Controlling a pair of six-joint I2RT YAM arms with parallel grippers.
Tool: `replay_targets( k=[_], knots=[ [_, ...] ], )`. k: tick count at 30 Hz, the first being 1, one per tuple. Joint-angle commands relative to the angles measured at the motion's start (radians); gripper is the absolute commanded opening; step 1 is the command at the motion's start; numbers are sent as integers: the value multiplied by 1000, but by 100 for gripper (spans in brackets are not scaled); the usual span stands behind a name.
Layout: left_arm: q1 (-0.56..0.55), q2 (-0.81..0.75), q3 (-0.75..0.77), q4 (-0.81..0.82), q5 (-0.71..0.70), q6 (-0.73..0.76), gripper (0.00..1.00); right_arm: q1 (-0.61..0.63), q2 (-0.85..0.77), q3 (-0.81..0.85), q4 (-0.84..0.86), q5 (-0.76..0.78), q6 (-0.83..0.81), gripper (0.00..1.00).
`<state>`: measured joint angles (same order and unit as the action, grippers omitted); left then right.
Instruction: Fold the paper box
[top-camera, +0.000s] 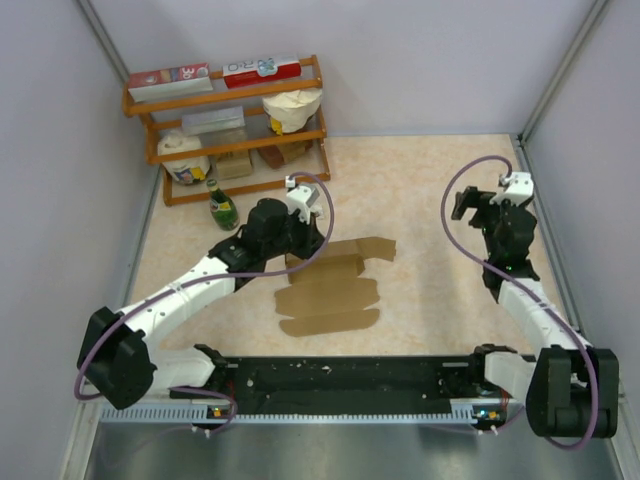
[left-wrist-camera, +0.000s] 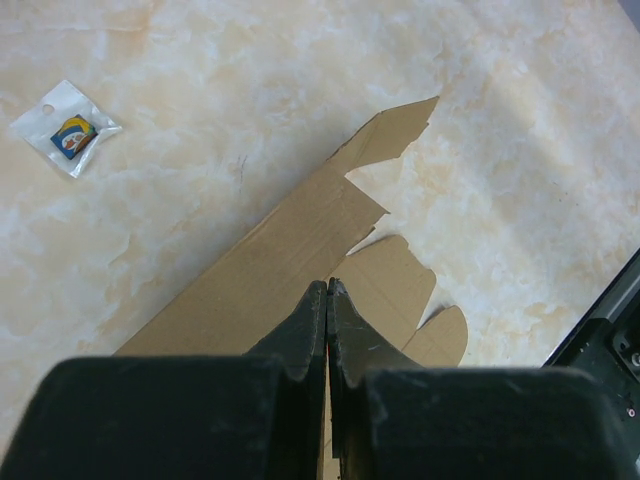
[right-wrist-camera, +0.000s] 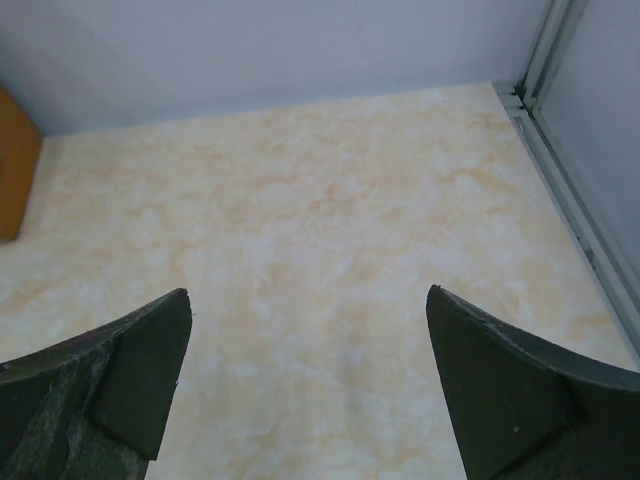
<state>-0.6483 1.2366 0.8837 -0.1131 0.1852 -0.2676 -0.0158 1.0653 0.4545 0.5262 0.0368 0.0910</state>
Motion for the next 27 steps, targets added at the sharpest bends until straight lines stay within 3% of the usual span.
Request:
replay_targets(
  k=[1,3,9,15,17,19,21,25,27],
  knots=[
    [16,-25,8,23,-12,-13,0,8,11,159,-320,-69,88,99],
    [21,-23,6,21,-6,-16,0,5,53,197,-360,-125,162,99],
    [36,-26,3,4,-6,-16,0,5,215,328,-456,-415,150,99],
    [52,-28,0,-5,-7,-13,0,66,285,398,-468,-517,113,99],
    [56,-25,-2,-11,-4,-12,0,117,291,433,-506,-429,89,99],
    [59,-23,3,-20,-4,-9,0,207,289,513,-624,-237,-6,99],
    [61,-26,9,-30,-10,-2,0,279,283,539,-629,3,-60,99],
    [70,-37,12,-40,-21,5,0,254,307,547,-581,32,48,99],
    [75,-45,12,-45,-18,7,0,252,346,599,-633,-24,23,99]
  ],
)
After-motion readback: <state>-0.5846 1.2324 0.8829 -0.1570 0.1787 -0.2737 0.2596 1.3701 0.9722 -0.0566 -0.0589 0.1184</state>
